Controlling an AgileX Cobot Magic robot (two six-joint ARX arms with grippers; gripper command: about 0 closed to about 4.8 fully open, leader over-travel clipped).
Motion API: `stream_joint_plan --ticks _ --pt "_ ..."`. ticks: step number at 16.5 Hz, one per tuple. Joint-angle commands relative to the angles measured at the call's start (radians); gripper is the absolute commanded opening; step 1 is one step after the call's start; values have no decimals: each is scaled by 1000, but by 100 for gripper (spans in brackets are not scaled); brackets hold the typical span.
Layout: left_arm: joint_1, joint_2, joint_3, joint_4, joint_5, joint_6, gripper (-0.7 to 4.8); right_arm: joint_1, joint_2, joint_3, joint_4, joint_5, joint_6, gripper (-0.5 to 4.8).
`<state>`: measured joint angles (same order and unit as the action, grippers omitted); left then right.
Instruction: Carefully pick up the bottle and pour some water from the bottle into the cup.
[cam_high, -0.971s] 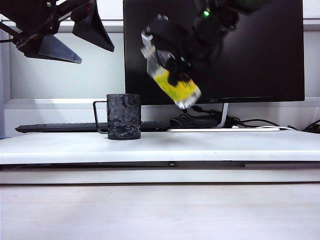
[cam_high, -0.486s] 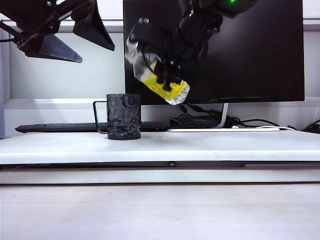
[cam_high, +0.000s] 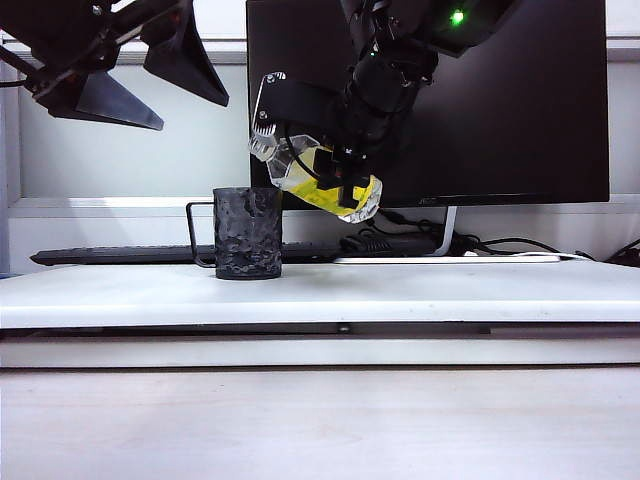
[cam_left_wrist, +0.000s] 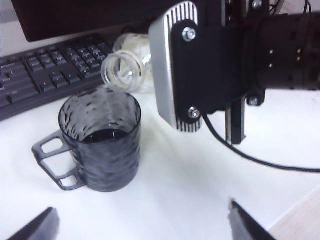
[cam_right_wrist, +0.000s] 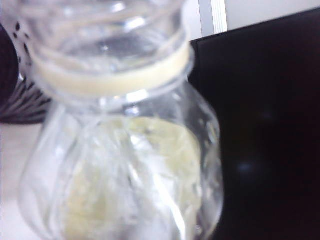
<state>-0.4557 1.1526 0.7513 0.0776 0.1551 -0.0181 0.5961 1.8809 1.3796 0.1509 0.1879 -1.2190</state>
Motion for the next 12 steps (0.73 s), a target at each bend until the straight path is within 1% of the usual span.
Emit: stream_joint_plan --ticks 1,3,4,7,8,10,12 --pt "0 -4 5 6 6 3 479 0 -9 9 52 6 -86 136" --pt "0 -4 5 5 6 3 479 -5 -9 9 88 24 -121 136" --pt "0 -4 5 5 6 3 479 -8 -9 9 114 23 -153 136" --pt "0 -4 5 5 6 3 479 -23 7 10 165 10 -186 136" --pt "0 -4 5 4 6 3 479 -25 23 10 193 8 -219 136" --pt "0 -4 5 -11 6 4 479 -25 37 10 220 7 -227 136" --pt "0 -4 5 -30 5 6 479 -26 41 10 242 -10 -305 136"
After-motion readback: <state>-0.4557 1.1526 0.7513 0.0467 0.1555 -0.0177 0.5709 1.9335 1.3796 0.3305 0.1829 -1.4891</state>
